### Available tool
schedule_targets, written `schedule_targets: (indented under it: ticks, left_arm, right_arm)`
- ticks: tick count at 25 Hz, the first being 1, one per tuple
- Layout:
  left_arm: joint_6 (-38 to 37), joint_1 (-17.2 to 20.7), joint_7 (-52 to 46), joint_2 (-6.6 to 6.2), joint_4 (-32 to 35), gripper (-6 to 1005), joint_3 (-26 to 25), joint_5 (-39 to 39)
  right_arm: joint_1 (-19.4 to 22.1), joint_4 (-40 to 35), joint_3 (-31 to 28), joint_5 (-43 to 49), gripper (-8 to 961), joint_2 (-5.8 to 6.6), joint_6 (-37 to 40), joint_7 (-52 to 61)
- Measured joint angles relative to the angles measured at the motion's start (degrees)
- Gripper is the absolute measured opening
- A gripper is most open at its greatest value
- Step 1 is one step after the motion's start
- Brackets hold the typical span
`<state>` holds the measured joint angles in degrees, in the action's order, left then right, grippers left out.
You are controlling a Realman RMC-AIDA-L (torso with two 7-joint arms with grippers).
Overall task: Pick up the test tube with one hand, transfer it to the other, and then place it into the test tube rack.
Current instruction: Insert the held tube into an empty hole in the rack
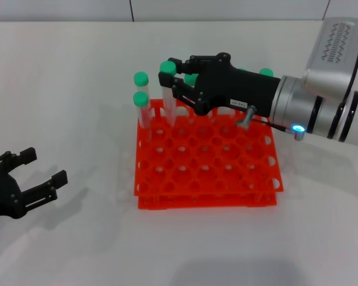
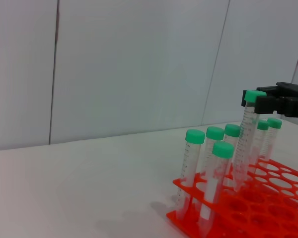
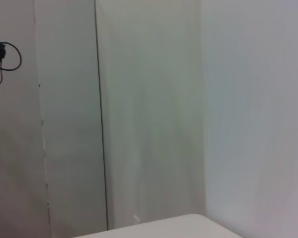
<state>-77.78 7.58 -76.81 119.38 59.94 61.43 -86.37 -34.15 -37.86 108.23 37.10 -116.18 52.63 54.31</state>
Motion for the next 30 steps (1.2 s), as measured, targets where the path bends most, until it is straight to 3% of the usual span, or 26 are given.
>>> schedule_targets:
  ticks: [30]
  left_arm:
    - [0.0,-1.77,0.0,0.0,-1.14,867,-0.09,-0.11]
  right_arm:
    - [-0.87,0.83,4.0,-0.54,358,0.0,-5.9,0.0]
